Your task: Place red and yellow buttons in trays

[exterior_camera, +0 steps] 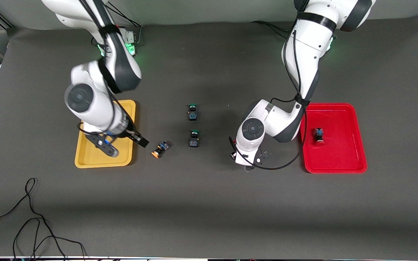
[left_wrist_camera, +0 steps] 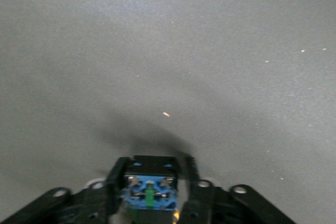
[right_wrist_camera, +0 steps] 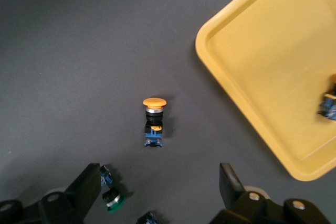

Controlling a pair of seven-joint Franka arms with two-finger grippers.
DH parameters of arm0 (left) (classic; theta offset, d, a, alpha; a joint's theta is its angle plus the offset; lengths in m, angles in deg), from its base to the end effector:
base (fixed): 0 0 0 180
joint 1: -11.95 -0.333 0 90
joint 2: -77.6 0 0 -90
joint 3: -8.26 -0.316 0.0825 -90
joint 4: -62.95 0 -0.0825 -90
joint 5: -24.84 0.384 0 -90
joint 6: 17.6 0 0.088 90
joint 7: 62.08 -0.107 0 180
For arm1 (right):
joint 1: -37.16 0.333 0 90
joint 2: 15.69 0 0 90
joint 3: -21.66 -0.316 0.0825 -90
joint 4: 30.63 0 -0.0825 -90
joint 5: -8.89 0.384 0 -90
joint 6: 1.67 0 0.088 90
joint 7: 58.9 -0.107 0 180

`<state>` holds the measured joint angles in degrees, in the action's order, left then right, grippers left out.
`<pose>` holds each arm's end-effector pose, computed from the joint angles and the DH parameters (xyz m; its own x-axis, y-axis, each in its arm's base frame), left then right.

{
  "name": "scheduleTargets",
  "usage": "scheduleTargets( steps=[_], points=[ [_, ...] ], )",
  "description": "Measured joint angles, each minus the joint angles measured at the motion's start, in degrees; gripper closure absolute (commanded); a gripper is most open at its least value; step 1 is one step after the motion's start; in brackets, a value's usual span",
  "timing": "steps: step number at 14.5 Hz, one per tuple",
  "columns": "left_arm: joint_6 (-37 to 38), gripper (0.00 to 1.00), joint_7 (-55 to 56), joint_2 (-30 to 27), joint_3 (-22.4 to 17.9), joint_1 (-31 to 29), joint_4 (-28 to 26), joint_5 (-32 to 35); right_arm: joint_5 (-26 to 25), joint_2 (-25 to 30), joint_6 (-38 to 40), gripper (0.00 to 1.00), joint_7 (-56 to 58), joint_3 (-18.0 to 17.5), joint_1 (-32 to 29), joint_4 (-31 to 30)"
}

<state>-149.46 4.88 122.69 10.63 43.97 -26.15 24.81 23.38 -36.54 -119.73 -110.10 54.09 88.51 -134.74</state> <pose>0.5787 -0.3913 0.1790 0.8352 0.5483 -0.0430 0.5477 -0.8363 -0.0254 0.5793 0.2386 0.3611 0.7851 -0.6170 -0.0537 -0.6164 -0.7869 0.0290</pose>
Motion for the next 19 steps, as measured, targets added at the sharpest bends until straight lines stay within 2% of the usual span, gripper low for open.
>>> scheduleTargets(
  steps=[2, 5, 8, 11, 15, 17, 18, 19],
  points=[
    [3.36, 0.91, -0.11, -0.18, -0.08, -0.03, 1.53, -0.01, 0.92, -4.77, -2.42, 0.00, 0.02, -0.81, -0.04, 1.38],
    [12.53, 0.93, -2.98, -2.93, 0.16, -0.50, 5.37, -1.14, 2.50, -10.05, -6.87, 0.00, 0.23, -2.63, -0.04, 1.79],
    [23.27, 0.93, -16.53, -9.98, 0.12, -3.34, 6.67, -2.96, 4.96, -12.44, -7.48, 0.00, 2.08, -3.28, -0.04, 2.39],
    [31.25, 0.93, -31.64, -16.01, -0.06, -10.04, 5.65, -3.24, 5.23, -12.51, -7.48, 0.00, 2.91, -3.26, -0.26, 3.08],
    [33.47, 0.93, -52.54, -22.49, -0.70, -23.29, -1.61, -2.06, 6.25, -12.51, -6.78, 0.00, 4.36, -3.23, -0.87, 5.64],
    [31.99, 0.93, -59.85, -23.58, -0.77, -29.34, -5.15, 0.92, 7.33, -12.54, -6.00, 0.00, 4.88, -3.55, -1.98, 7.05],
    [29.20, 0.93, -62.20, -23.62, -0.77, -31.31, -7.28, 2.10, 7.42, -12.54, -5.27, 0.00, 5.01, -5.30, -3.86, 7.95],
    [24.95, 0.93, -63.77, -23.53, -0.75, -32.53, -10.13, 3.34, 7.42, -12.55, -4.71, 0.00, 5.05, -8.62, -6.97, 8.82]
  ],
)
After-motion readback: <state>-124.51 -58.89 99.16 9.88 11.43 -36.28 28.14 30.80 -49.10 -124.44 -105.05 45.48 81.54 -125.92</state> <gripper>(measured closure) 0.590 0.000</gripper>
